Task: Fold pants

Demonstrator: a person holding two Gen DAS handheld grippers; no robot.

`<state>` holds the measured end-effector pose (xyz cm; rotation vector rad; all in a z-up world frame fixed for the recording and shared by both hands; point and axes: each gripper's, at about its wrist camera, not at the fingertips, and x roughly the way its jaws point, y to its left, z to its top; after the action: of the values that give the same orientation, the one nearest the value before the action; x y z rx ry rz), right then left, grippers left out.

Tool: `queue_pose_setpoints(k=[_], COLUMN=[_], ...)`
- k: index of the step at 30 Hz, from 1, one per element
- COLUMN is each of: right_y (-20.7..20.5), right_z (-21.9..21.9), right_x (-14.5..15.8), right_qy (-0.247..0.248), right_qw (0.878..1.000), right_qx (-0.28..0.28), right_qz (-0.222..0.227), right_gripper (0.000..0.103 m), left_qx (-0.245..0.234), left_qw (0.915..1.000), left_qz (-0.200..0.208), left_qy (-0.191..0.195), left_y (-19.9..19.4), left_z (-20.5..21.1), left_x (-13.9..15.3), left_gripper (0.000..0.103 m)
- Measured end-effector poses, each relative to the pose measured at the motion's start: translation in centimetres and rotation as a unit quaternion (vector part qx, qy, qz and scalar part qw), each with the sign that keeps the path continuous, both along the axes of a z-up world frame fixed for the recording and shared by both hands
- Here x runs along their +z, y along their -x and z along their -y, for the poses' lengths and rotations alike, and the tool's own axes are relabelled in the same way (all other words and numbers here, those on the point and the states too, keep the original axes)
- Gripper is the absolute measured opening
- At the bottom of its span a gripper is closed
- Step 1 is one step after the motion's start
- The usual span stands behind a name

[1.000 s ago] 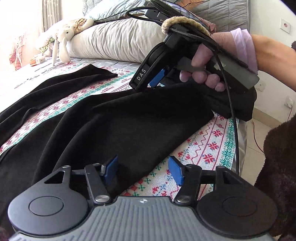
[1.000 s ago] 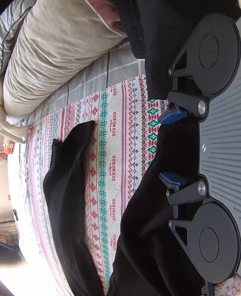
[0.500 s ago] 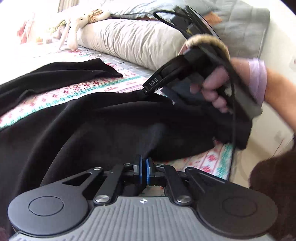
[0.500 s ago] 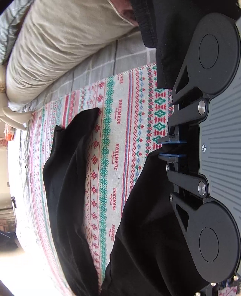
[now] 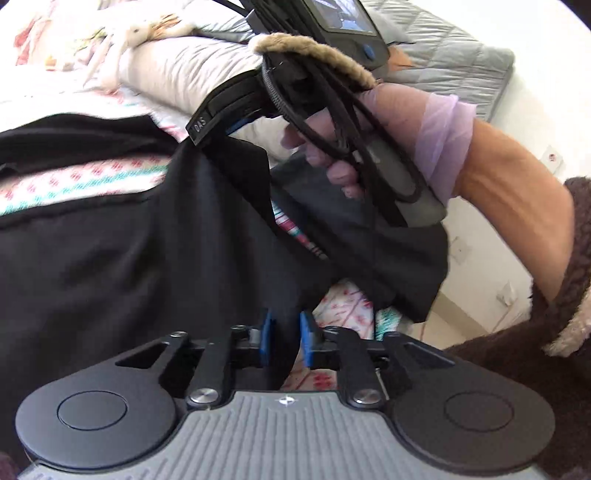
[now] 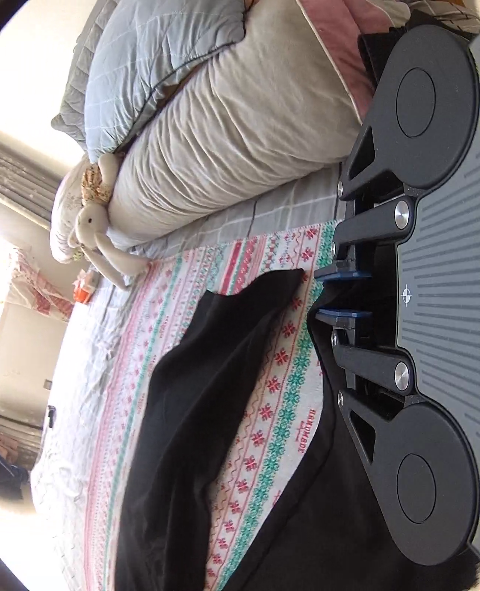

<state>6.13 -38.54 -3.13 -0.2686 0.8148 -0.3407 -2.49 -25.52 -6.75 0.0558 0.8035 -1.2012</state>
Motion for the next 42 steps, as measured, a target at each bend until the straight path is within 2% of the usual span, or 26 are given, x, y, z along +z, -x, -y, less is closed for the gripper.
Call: queue_pose_setpoints(k=[1,2,4,5,6,7,10,14,17,20,24,26,31,33,35,37,38,39,42], right_y=[-0.1,0.0,0.9,1.4,2.0,2.7,4.7,7.8,9.4,10.9,12.4,12.8,12.3,12.1,12.1,12.2,12.3,12.3,12.7], right_z=[0.1,0.1,0.5,0.8,1.0,1.1,2.0,3.2,3.4,3.4,2.2,1.5,0.6,0.9,1.8,2.5,2.4,2.3,1.0], right_x=[-0.3,-0.3,0.6,1.1,1.6,1.9,2.3,2.2,2.1,1.6,0.0,-0.7,-2.9,-3.3,-3.4,-3.3,-3.2,-3.2,-2.3], right_qy=[-0.002,-0.007,-0.027,-0.037,-0.045,-0.052,-0.085,-0.145,-0.166,-0.190,-0.228,-0.224,-0.156,-0.160,-0.189,-0.220,-0.216,-0.212,-0.175], right_qw=[1.000,1.000,0.999,0.999,0.998,0.998,0.995,0.986,0.982,0.977,0.967,0.966,0.973,0.972,0.965,0.958,0.960,0.962,0.971], right_qx=[-0.008,-0.013,-0.014,-0.016,-0.021,-0.026,-0.048,-0.077,-0.086,-0.098,-0.113,-0.124,-0.159,-0.165,-0.178,-0.180,-0.174,-0.170,-0.162], right_qz=[-0.004,-0.004,0.012,0.022,0.029,0.032,0.036,0.037,0.030,0.021,-0.008,-0.022,-0.054,-0.047,-0.037,-0.029,-0.027,-0.025,-0.001], right_gripper=[0.035,0.042,0.054,0.065,0.070,0.071,0.071,0.071,0.070,0.068,0.059,0.056,0.049,0.048,0.048,0.037,0.014,0.008,0.002], left_qx=[0.001,0.001,0.000,0.001,0.003,0.007,0.017,0.030,0.042,0.062,0.074,0.075,0.080,0.084,0.089,0.095,0.097,0.099,0.096], left_qw=[1.0000,0.9999,0.9996,0.9994,0.9991,0.9987,0.9980,0.9958,0.9925,0.9901,0.9890,0.9877,0.9853,0.9843,0.9834,0.9826,0.9824,0.9823,0.9823], left_qz=[0.001,0.006,0.026,0.035,0.042,0.050,0.060,0.079,0.096,0.099,0.098,0.104,0.111,0.113,0.114,0.112,0.110,0.108,0.100], left_qy=[-0.006,-0.010,-0.010,-0.009,-0.009,-0.007,-0.011,-0.036,-0.064,-0.078,-0.082,-0.089,-0.102,-0.106,-0.110,-0.114,-0.116,-0.117,-0.125], left_y=[0.1,0.2,0.5,0.5,0.6,0.4,0.5,0.2,-0.2,-0.5,-0.6,-0.4,-0.3,-0.3,-0.3,-0.4,-0.5,-0.6,-0.7], left_z=[-0.1,-0.1,-0.5,-0.5,-0.7,-1.0,-2.3,-3.9,-4.6,-5.3,-6.3,-6.7,-7.3,-7.7,-8.2,-8.7,-8.9,-9.1,-9.6], left_x=[-0.1,0.1,0.8,1.2,1.6,1.8,2.3,2.6,2.8,2.9,3.1,3.1,3.1,3.1,3.1,3.1,3.1,3.1,2.9], left_gripper=[0.043,0.046,0.057,0.062,0.070,0.075,0.080,0.083,0.083,0.083,0.083,0.083,0.083,0.083,0.083,0.083,0.083,0.083,0.083])
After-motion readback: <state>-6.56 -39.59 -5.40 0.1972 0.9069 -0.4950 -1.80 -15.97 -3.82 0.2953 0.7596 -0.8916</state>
